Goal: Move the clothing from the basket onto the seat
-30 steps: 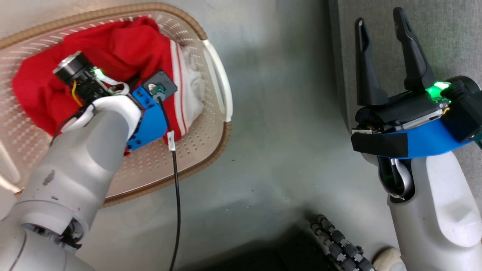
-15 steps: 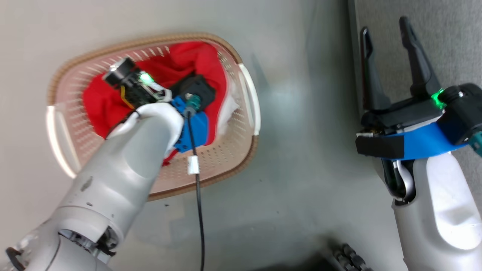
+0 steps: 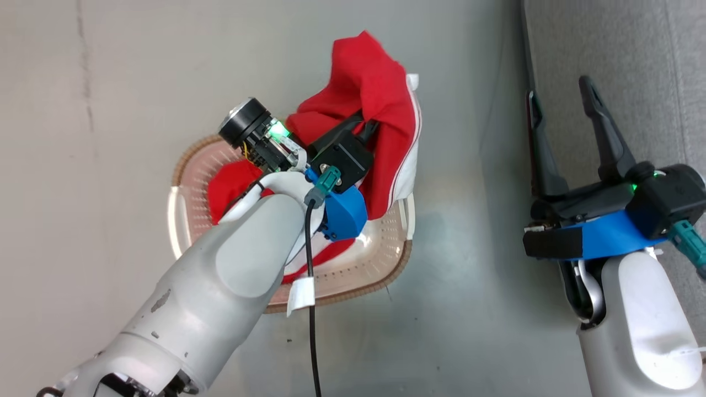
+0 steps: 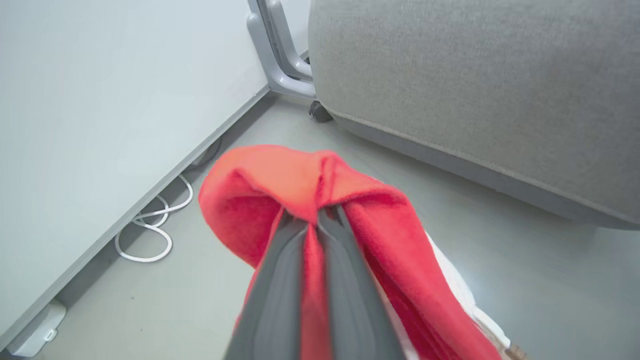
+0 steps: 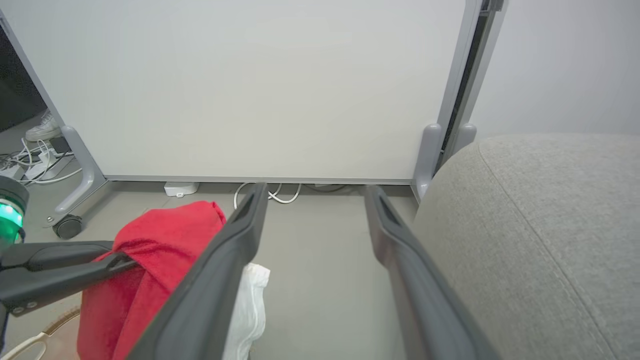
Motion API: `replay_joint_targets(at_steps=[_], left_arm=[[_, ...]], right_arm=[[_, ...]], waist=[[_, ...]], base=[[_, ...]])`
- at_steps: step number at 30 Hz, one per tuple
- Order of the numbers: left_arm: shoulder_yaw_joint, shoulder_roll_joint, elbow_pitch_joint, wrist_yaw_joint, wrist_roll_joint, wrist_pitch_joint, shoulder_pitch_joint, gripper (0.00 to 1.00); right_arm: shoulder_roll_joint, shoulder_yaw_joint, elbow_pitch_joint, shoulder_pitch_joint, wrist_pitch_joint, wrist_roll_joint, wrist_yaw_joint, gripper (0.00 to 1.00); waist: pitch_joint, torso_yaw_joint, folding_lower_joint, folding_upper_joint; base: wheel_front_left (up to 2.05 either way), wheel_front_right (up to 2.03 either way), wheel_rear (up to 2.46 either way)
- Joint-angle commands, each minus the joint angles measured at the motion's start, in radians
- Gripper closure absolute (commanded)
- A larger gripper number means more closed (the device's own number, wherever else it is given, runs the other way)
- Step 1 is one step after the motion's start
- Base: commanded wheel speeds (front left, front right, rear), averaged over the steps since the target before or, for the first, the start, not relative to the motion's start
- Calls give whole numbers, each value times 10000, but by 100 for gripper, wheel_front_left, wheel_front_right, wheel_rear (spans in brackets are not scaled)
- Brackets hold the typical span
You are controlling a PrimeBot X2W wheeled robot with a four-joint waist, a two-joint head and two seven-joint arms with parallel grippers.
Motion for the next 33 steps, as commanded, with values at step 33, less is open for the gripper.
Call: replay_joint_targets(at_steps=[33], left_arm=[[1272,400,-2725,-56,-504,-51,1980,100]], right_arm=[[-27,-323,585,2712,-42,193,1,0]], waist=[[-4678,515,1,0]], base=[[0,0,0]])
